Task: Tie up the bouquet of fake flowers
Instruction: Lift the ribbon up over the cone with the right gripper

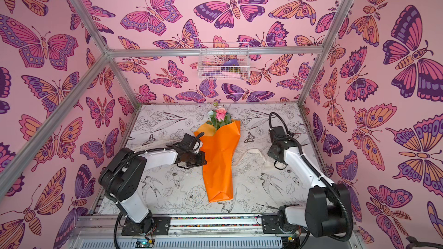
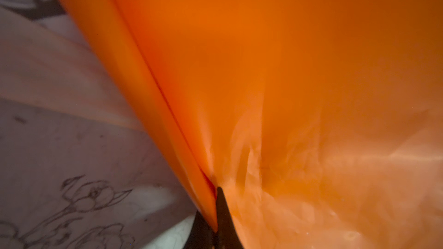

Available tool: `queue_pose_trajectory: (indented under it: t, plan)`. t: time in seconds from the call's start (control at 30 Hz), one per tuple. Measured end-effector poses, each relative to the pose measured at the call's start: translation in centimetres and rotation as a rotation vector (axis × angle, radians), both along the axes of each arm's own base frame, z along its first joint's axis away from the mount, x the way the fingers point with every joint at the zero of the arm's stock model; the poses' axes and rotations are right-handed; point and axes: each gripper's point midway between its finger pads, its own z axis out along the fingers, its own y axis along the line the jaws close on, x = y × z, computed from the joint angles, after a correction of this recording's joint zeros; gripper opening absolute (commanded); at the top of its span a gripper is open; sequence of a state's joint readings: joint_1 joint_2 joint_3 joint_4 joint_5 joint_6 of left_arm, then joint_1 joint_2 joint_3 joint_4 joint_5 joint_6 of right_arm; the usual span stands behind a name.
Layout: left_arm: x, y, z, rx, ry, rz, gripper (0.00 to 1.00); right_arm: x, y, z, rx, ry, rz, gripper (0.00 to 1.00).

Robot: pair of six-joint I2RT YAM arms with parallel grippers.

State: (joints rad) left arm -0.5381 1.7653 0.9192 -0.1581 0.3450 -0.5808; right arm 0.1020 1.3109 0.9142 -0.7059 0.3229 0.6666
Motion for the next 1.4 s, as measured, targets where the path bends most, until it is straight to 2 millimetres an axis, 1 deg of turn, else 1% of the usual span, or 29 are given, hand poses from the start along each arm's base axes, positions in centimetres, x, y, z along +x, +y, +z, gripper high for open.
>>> queue_pose_trajectory:
  t: [0.1,0.27,0.37,0.47,0.5,0.57,0.63,0.7,0.77,0.87,0.97,1.07,1.17,1.27,1.33,1.4]
  plan:
    - [1.0,-0.8,0.3,0.027,-0.043,-0.032,0.00,1.4,-0.8,1.9,-0.029,-0.019,0.027,0.00]
    - [3.1,-1.8,1.4,0.076,-0.143,-0.108,0.00,4.5,-0.8,5.4,-0.069,-0.082,0.098,0.00]
    - [4.0,-2.1,1.5,0.099,-0.176,-0.143,0.00,5.3,-0.4,6.3,-0.071,-0.098,0.141,0.00]
    - [4.3,-2.2,0.6,0.117,-0.173,-0.163,0.00,5.3,0.3,6.3,-0.055,-0.095,0.190,0.00]
    - [4.2,-2.2,0.4,0.120,-0.169,-0.165,0.03,5.3,0.7,6.4,-0.050,-0.098,0.207,0.00]
    - [4.2,-2.1,0.1,0.125,-0.162,-0.164,0.25,5.2,1.8,7.0,-0.042,-0.113,0.253,0.00]
    - [4.4,-2.2,0.3,0.120,-0.164,-0.152,0.39,5.1,3.0,8.2,-0.036,-0.139,0.300,0.00]
    - [4.4,-2.1,0.6,0.124,-0.166,-0.142,0.45,5.1,4.0,9.9,-0.033,-0.178,0.338,0.00]
    - [4.2,-1.8,0.7,0.134,-0.164,-0.129,0.46,5.2,5.0,12.0,-0.034,-0.232,0.375,0.00]
    - [3.3,-1.1,1.3,0.136,-0.149,-0.109,0.51,5.3,6.0,14.3,-0.037,-0.293,0.414,0.00]
    - [2.8,-0.7,2.7,0.121,-0.154,-0.079,0.60,5.8,7.0,15.4,-0.040,-0.316,0.452,0.00]
    - [2.7,-0.4,4.4,0.096,-0.176,-0.045,0.69,6.8,8.1,16.3,-0.046,-0.324,0.486,0.00]
    - [2.8,0.7,5.8,0.071,-0.187,0.009,0.72,8.0,10.0,17.9,-0.052,-0.346,0.540,0.00]
    - [3.3,2.6,6.7,0.053,-0.188,0.087,0.75,8.8,12.2,19.5,-0.055,-0.378,0.600,0.00]
    - [3.9,4.6,7.2,0.049,-0.189,0.162,0.78,9.2,14.2,20.5,-0.048,-0.402,0.644,0.00]
    - [4.5,6.7,7.4,0.051,-0.189,0.236,0.80,9.4,16.1,20.8,-0.040,-0.410,0.685,0.00]
